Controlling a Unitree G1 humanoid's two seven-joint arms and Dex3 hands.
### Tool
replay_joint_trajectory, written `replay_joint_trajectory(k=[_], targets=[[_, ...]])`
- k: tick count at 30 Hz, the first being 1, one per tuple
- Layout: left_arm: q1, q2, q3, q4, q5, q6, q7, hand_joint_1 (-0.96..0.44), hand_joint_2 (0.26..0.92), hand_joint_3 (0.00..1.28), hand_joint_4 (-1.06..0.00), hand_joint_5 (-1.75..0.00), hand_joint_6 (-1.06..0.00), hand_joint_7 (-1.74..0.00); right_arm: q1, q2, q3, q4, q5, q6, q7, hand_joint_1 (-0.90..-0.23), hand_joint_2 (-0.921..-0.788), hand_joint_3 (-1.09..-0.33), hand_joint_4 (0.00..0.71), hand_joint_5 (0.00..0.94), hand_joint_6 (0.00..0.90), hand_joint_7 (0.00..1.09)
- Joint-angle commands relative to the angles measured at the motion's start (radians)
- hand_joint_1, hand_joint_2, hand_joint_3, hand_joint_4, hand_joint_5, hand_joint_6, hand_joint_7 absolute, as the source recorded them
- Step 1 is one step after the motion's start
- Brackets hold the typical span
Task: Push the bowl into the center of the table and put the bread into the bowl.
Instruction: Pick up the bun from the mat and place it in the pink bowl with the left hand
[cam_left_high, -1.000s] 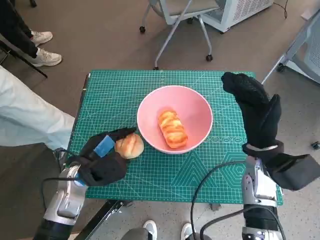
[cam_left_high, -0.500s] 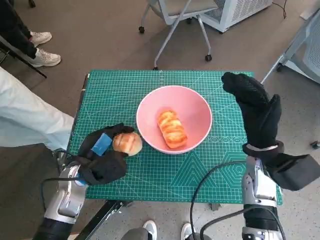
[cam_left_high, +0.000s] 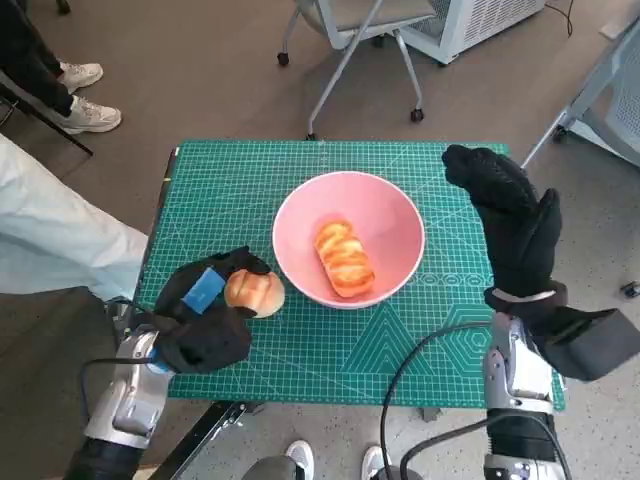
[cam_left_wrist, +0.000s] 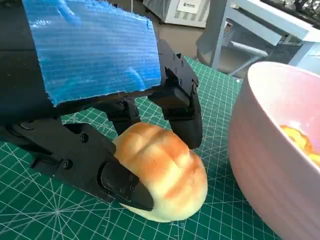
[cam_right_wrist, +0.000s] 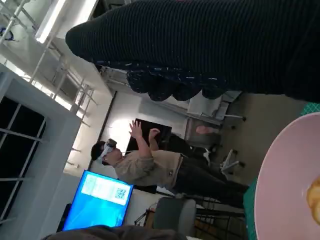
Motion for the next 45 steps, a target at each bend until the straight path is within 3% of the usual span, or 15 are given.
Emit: replay_joint_trajectory(k=[1, 12, 23, 35, 45], targets=[[0.015, 0.04, 0.044, -0.054, -0.027, -0.039, -0.015, 0.0, 0.92, 0.03, -0.77, -1.1, -0.62, -1.15, 0.016, -0.006, 0.004, 0.011, -0.013, 0.011, 0.004, -0.697, -0.921, -0.849, 0.198, 0.0, 0.047, 0.52], [-0.006, 0.11, 0.141, -0.229, -0.035, -0.092, -0.033, 0.0, 0.899, 0.01, -0.85, -1.0, -0.69, -1.09, 0.008, -0.008, 0.003, 0.011, -0.012, 0.018, 0.001, -0.697, -0.921, -0.848, 0.198, 0.001, 0.047, 0.52], [-0.107, 0.142, 0.16, -0.326, 0.0, -0.141, -0.036, 0.0, 0.855, 0.0, -0.95, -0.89, -0.81, -0.96, 0.008, -0.013, -0.001, 0.005, -0.008, 0.024, 0.003, -0.703, -0.921, -0.847, 0.198, 0.001, 0.046, 0.52], [-0.299, 0.066, 0.057, -0.301, 0.058, -0.168, -0.031, 0.0, 0.841, 0.0, -0.97, -0.89, -0.85, -0.88, 0.006, -0.009, 0.001, 0.007, -0.002, 0.022, 0.009, -0.705, -0.921, -0.846, 0.199, 0.001, 0.047, 0.52], [-0.463, -0.031, -0.072, -0.17, 0.103, -0.19, -0.049, 0.0, 0.871, 0.01, -0.9, -0.98, -0.77, -0.97, 0.011, -0.009, 0.001, 0.002, 0.004, 0.019, 0.018, -0.705, -0.921, -0.848, 0.197, 0.0, 0.044, 0.52]])
